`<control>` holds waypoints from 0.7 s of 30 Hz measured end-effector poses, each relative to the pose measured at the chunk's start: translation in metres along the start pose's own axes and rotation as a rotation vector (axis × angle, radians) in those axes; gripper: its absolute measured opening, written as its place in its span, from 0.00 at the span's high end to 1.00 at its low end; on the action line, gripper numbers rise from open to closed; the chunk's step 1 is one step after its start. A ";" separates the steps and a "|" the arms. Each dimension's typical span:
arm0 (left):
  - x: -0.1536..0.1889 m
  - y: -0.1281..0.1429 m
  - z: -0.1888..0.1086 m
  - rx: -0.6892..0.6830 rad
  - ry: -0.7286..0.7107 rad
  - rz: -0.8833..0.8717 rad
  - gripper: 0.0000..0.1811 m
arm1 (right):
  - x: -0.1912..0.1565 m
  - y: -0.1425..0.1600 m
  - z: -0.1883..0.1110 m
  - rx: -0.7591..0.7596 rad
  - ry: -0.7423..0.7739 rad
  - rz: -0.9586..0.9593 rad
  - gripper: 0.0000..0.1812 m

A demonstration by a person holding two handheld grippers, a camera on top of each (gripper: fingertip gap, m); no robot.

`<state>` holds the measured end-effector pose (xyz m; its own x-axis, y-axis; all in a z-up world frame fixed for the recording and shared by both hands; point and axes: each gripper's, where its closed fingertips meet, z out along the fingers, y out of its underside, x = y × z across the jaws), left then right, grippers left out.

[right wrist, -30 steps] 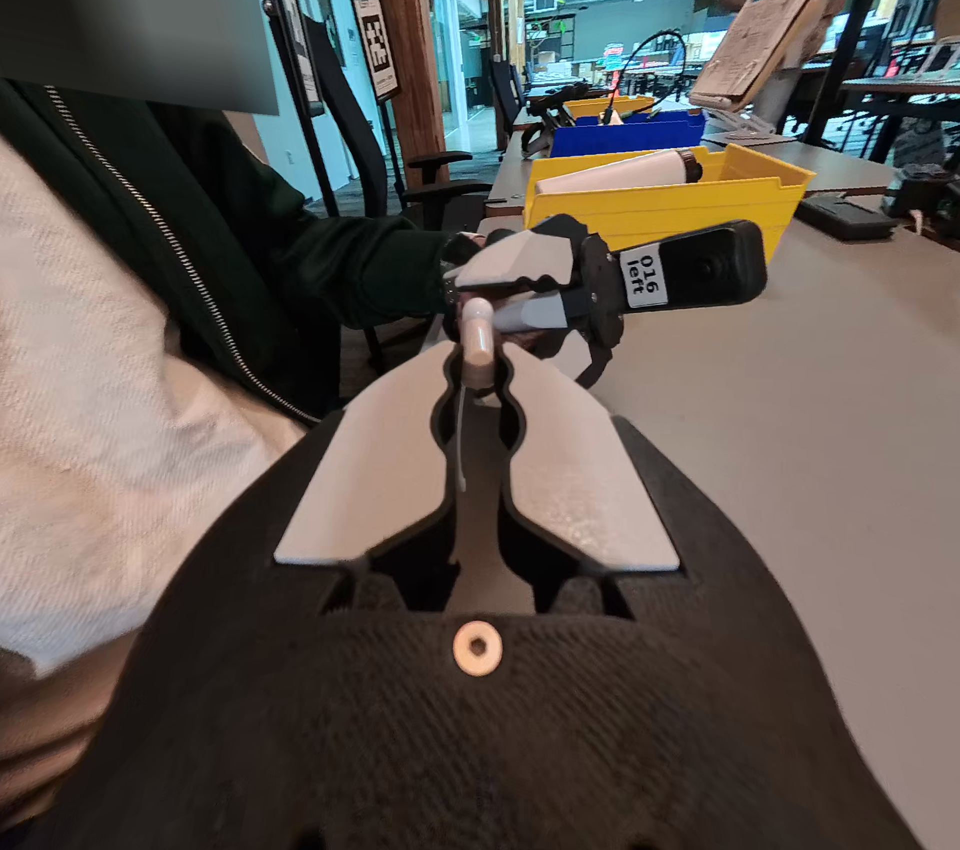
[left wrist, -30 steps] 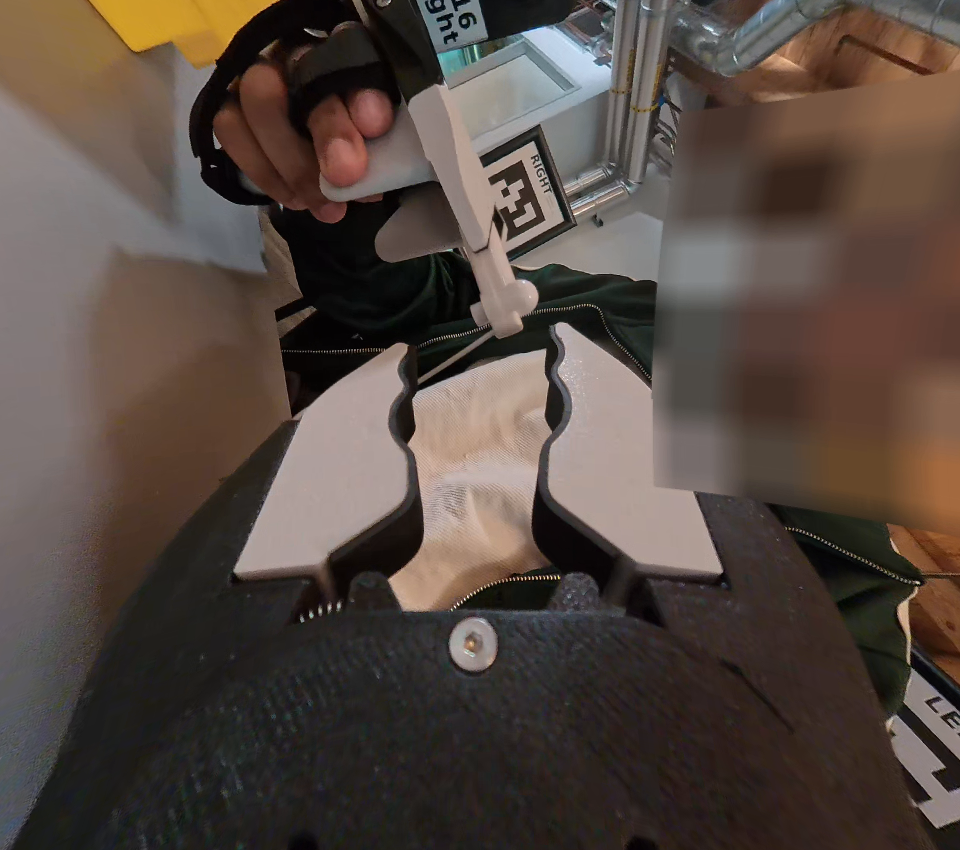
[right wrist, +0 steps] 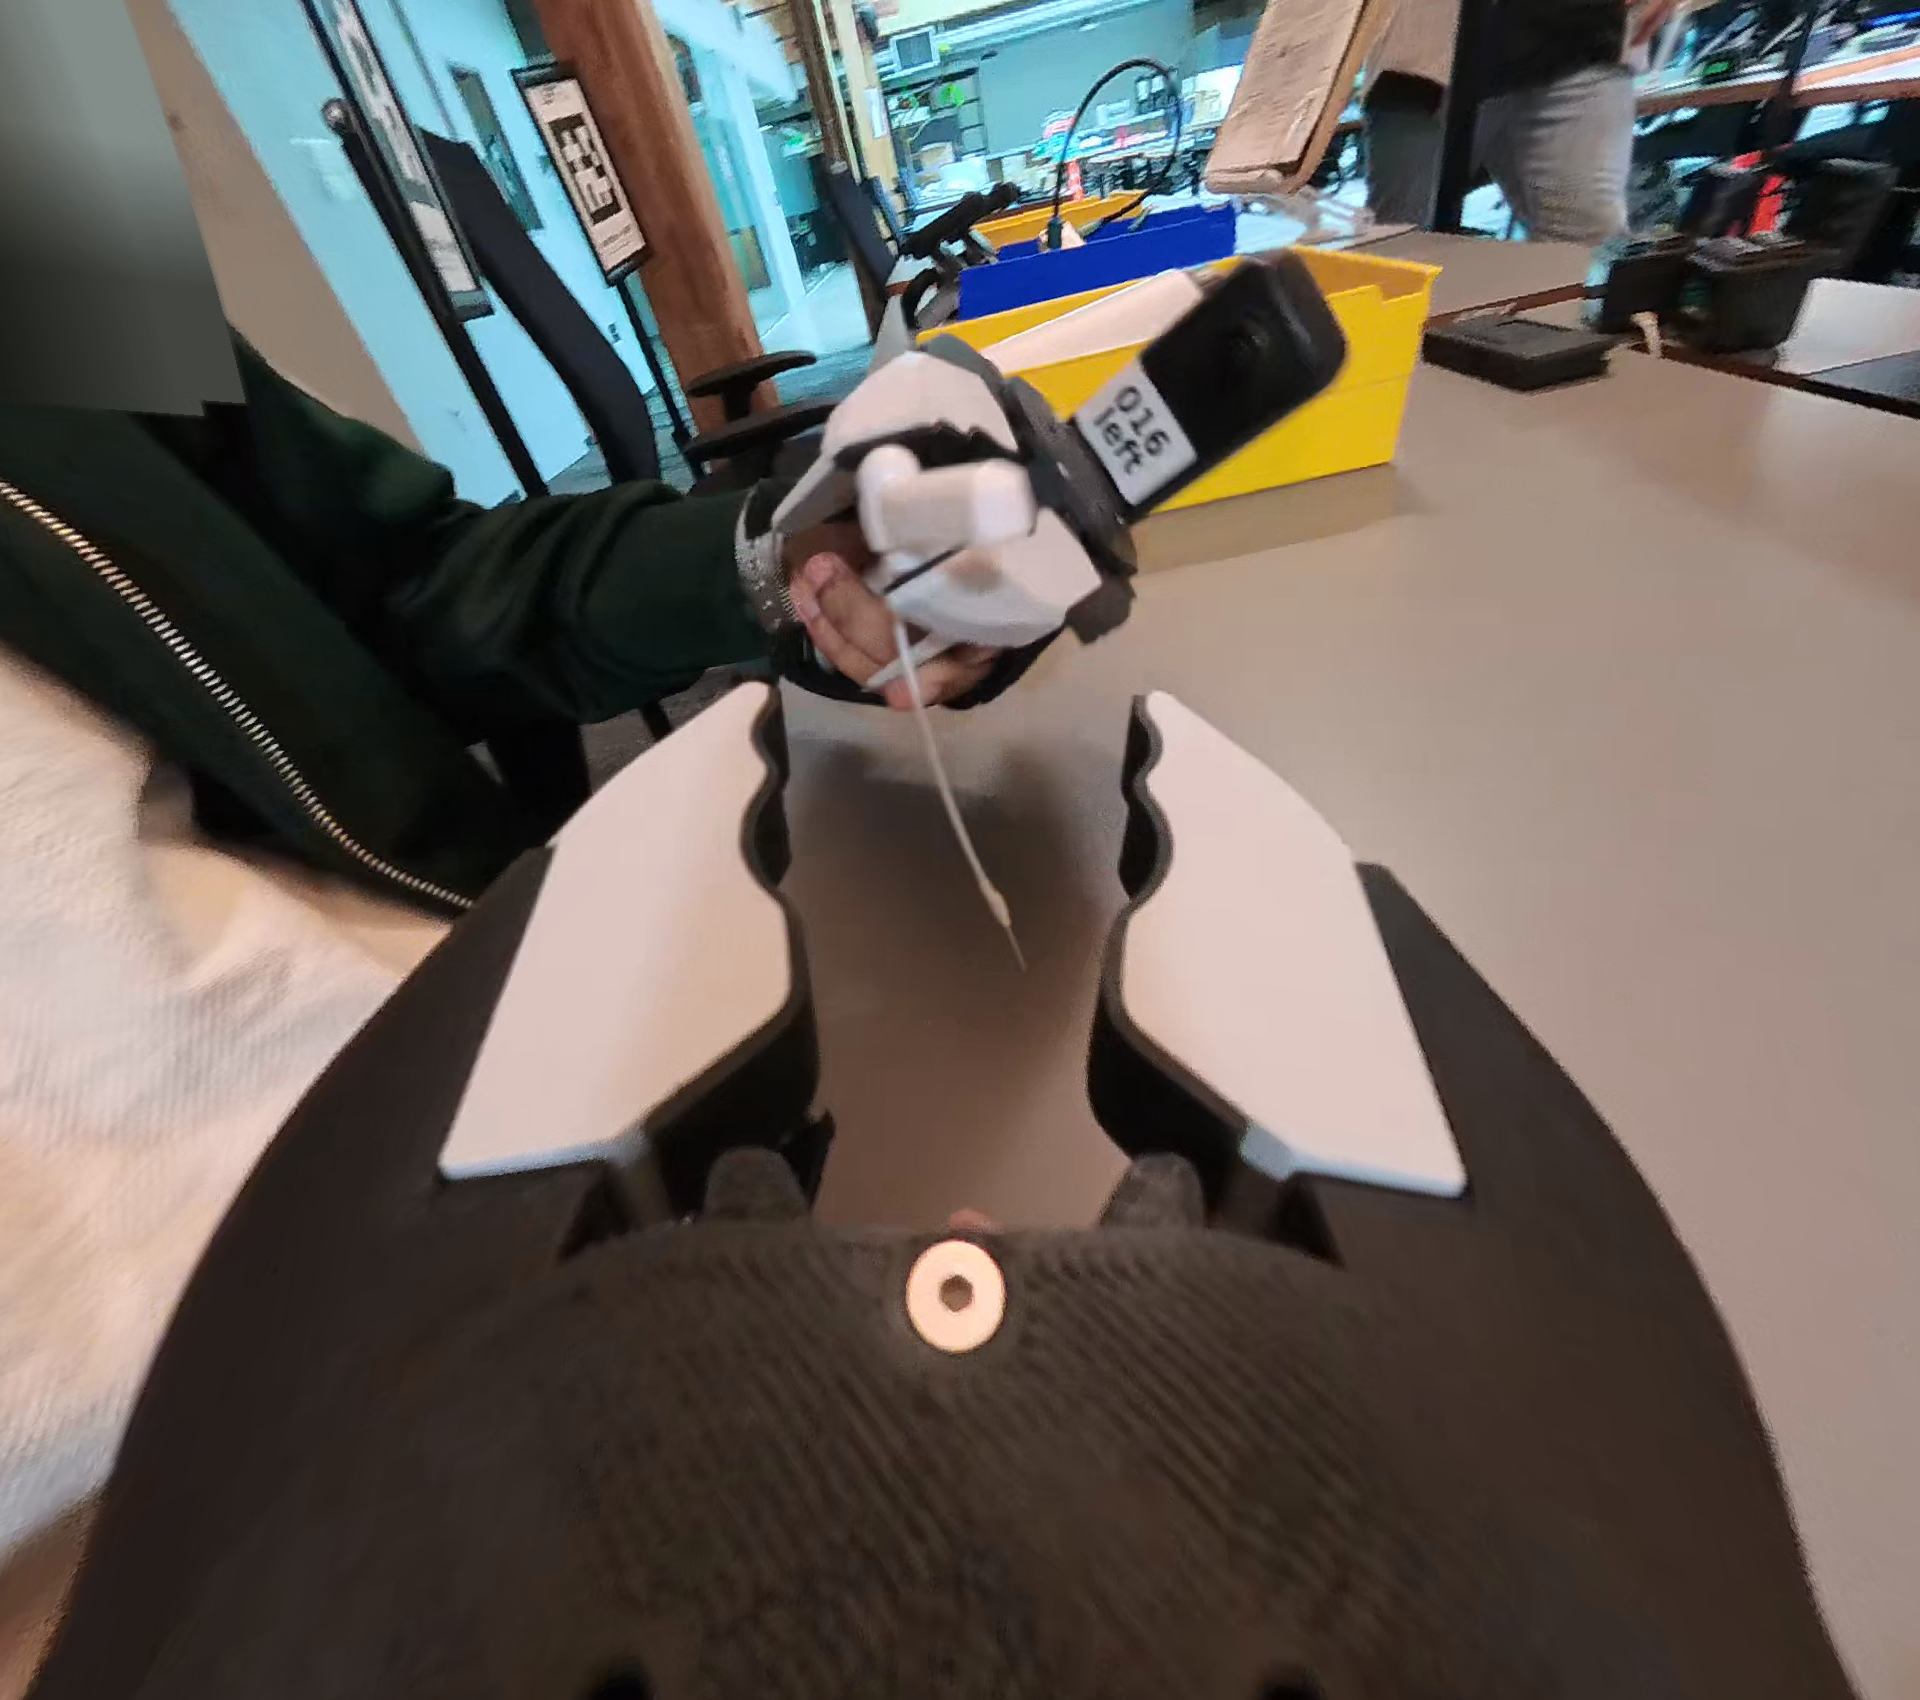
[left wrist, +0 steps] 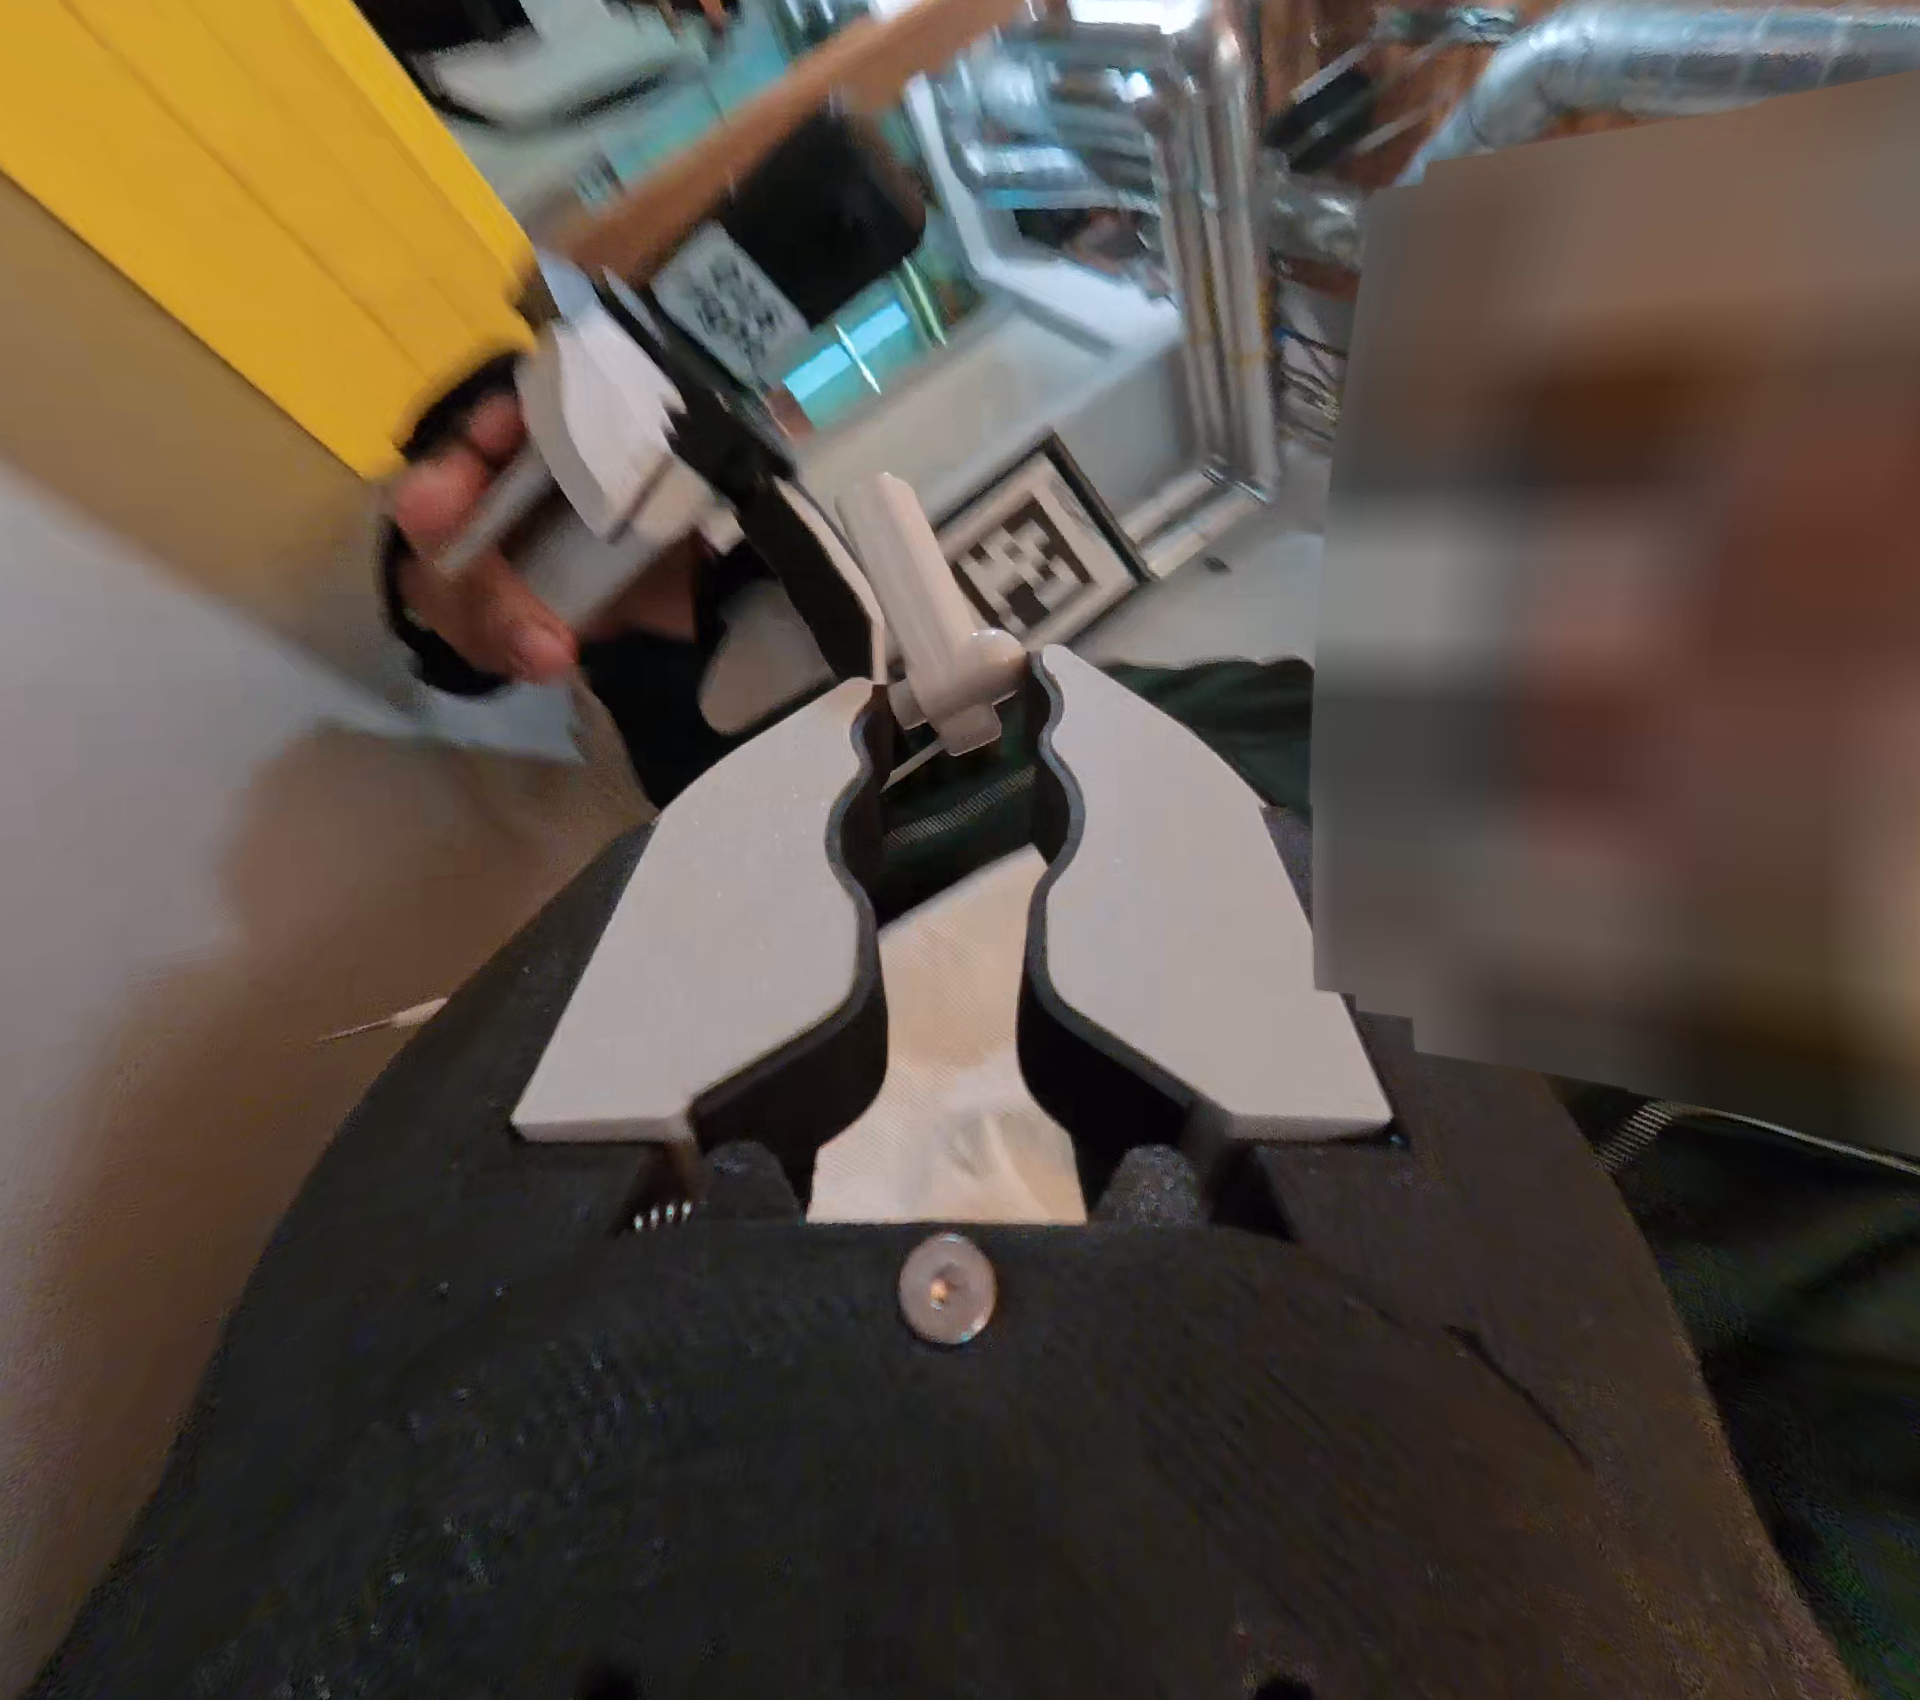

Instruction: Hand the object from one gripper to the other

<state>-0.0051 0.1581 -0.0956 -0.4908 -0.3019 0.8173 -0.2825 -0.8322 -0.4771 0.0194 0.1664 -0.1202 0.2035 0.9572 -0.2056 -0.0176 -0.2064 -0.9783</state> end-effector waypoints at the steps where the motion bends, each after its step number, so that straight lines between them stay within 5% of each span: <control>1: -0.002 -0.011 -0.005 0.066 -0.056 0.068 0.85 | 0.003 -0.002 -0.002 0.011 0.016 -0.004 0.66; 5: -0.005 -0.043 -0.024 0.273 -0.279 0.264 0.85 | 0.010 -0.003 -0.004 0.020 0.059 -0.010 0.68; 11: -0.016 -0.054 -0.030 0.390 -0.491 0.341 0.86 | 0.019 -0.008 -0.007 0.018 0.167 -0.101 0.72; 16: -0.019 -0.053 -0.023 0.454 -0.503 0.328 0.87 | 0.032 -0.029 -0.020 0.081 0.367 -0.256 0.75; 21: -0.021 -0.047 -0.007 0.508 -0.453 0.265 0.85 | 0.029 -0.040 -0.015 0.116 0.464 -0.396 0.64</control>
<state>0.0129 0.2071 -0.0925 -0.0694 -0.5942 0.8013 0.2693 -0.7846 -0.5585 0.0401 0.1990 -0.0868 0.6206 0.7631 0.1803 0.0454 0.1946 -0.9798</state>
